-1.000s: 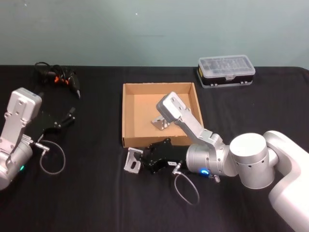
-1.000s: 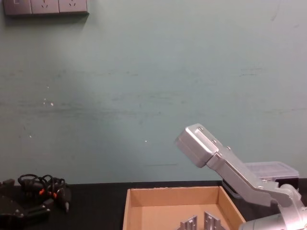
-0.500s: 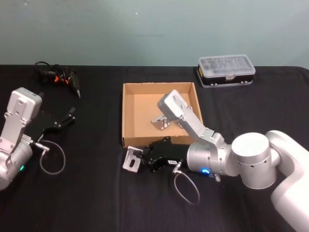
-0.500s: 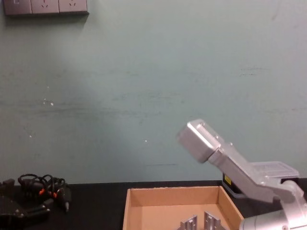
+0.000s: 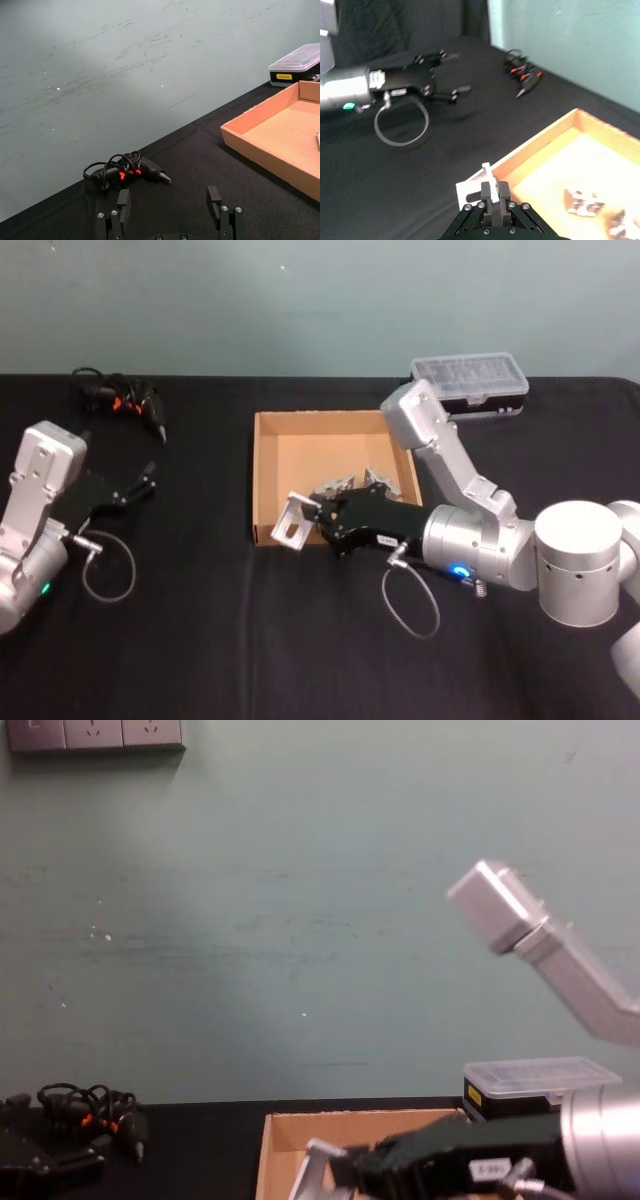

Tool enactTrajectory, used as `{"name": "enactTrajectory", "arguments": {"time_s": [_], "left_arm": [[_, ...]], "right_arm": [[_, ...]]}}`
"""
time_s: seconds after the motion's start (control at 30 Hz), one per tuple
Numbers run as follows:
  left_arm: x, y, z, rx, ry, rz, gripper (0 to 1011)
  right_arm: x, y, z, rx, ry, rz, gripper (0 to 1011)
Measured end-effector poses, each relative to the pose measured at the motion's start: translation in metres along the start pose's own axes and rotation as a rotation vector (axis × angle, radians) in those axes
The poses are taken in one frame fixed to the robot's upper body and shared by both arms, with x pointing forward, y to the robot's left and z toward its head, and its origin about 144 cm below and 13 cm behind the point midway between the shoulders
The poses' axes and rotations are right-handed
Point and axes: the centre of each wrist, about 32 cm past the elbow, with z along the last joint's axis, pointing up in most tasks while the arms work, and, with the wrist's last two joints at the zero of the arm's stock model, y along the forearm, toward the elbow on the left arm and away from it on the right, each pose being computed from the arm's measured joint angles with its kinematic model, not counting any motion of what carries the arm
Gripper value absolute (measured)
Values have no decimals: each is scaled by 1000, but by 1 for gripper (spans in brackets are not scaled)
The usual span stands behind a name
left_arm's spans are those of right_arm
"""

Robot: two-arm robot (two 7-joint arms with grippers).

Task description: Use one hand to pick up the angle iron from the table and place it into the box.

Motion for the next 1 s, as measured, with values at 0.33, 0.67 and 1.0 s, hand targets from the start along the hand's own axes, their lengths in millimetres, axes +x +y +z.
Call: {"name": "enactTrajectory", "arguments": {"time_s": [0.33,0.67,1.0], "left_arm": [[0,0,0,0,0,0,1000],[0,0,0,0,0,0,1000],[0,0,0,0,0,0,1000]], "right_arm": [[7,2,4,37,18,-118,98],[9,34,7,2,1,-207,98],[10,64,6,-57,-18,-237,98]]}}
